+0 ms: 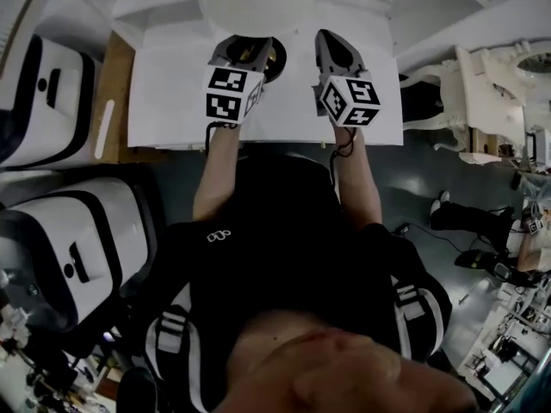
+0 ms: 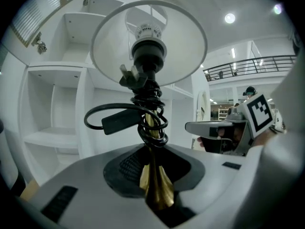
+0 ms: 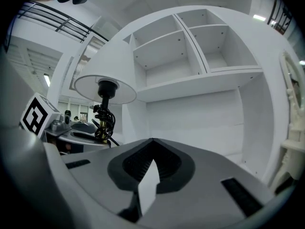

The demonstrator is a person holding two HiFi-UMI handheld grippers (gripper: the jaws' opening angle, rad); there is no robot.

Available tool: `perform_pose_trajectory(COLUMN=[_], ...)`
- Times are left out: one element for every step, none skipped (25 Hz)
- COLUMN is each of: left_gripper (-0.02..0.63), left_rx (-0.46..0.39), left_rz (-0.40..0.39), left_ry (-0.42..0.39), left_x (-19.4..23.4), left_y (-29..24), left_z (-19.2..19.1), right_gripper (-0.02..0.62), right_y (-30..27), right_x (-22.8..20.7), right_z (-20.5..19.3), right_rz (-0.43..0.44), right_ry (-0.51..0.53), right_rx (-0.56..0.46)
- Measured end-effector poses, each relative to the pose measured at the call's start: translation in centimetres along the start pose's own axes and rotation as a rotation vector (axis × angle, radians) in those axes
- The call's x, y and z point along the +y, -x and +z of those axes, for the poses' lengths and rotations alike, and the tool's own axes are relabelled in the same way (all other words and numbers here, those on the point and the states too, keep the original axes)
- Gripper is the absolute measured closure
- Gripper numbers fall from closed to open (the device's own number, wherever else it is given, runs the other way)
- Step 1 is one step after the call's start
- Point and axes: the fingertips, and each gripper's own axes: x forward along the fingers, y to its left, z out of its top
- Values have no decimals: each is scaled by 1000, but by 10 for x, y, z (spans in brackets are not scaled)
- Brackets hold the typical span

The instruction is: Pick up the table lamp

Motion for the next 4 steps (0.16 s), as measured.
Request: perform_pose_trajectory(left_gripper=[500, 500, 500, 500], left_rx=[4, 9, 13, 18], left_rz=[0, -1, -1, -2], left_ry=[-4, -9, -14, -20], left_x=[-1, -1, -2, -2], left_y=[-1, -2, -3, -4], left_z=[-4, -8, -12, -16], right_gripper=[578, 578, 578, 578], right_y=[0, 1, 0, 0], right_x=[-1, -1, -1, -1], right_z=[-1, -2, -3, -4], right_rz=[-1, -1, -1, 0], right_ry=[-4, -6, -7, -8], right_rx=[0, 0, 0, 0])
